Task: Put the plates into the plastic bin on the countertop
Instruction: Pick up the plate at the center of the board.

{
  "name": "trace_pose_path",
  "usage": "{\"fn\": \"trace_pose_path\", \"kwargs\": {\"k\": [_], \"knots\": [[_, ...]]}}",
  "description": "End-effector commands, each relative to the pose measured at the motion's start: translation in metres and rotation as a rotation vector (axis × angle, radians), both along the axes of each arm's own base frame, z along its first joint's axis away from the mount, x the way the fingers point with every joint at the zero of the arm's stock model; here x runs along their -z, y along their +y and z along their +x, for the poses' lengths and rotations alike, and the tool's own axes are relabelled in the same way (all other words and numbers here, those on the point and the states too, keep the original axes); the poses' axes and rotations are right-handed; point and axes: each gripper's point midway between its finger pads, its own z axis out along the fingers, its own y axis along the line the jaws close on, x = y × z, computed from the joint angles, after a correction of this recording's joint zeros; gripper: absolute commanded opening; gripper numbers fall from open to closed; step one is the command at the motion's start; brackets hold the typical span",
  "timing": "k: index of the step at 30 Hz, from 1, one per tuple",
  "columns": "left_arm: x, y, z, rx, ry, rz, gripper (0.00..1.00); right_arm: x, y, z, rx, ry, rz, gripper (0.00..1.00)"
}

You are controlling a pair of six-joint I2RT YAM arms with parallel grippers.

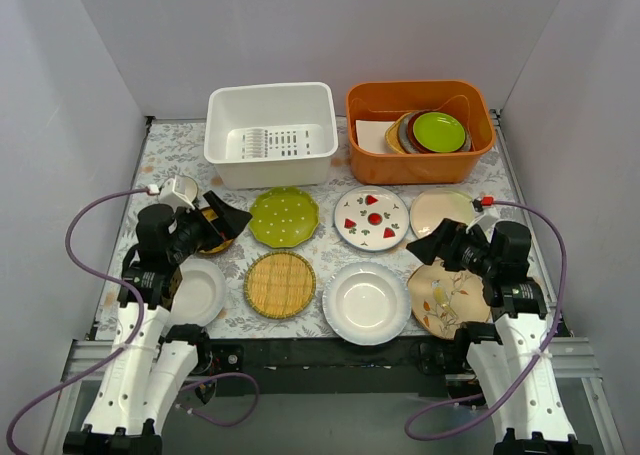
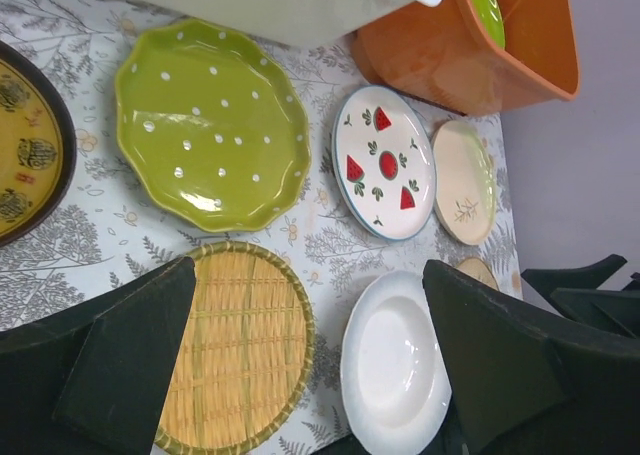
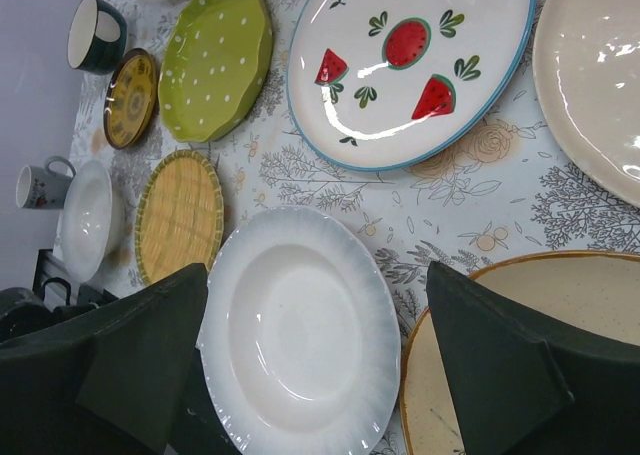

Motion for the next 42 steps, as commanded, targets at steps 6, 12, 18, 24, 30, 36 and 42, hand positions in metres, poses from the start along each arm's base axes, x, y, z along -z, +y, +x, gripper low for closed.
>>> {"fn": "trace_pose_path", "kwargs": {"k": [6, 12, 18, 24, 30, 36, 42], "knots": [[-0.012, -0.025, -0.004, 0.123, 0.015, -0.105, 0.98, 0.007, 0.003, -0.005, -0.020, -0.004, 0.008, 0.97], [-0.010, -0.035, -0.007, 0.185, 0.045, -0.144, 0.98, 0.017, -0.003, -0.003, 0.010, 0.028, -0.023, 0.97], [-0.009, -0.041, -0.007, 0.223, 0.052, -0.159, 0.98, 0.026, -0.012, 0.001, 0.062, 0.063, -0.058, 0.98], [-0.014, -0.048, -0.005, 0.261, 0.039, -0.167, 0.98, 0.030, -0.025, 0.009, 0.117, 0.090, -0.122, 0.98], [-0.004, -0.064, -0.001, 0.261, 0.086, -0.141, 0.98, 0.021, -0.030, 0.018, 0.140, 0.077, -0.140, 0.98], [0.015, -0.111, -0.002, 0.306, 0.165, -0.050, 0.98, 0.019, -0.021, 0.024, 0.110, 0.074, -0.091, 0.97], [0.015, -0.124, 0.005, 0.312, 0.172, -0.069, 0.98, 0.046, -0.003, 0.025, 0.097, 0.144, 0.067, 0.85]]}}
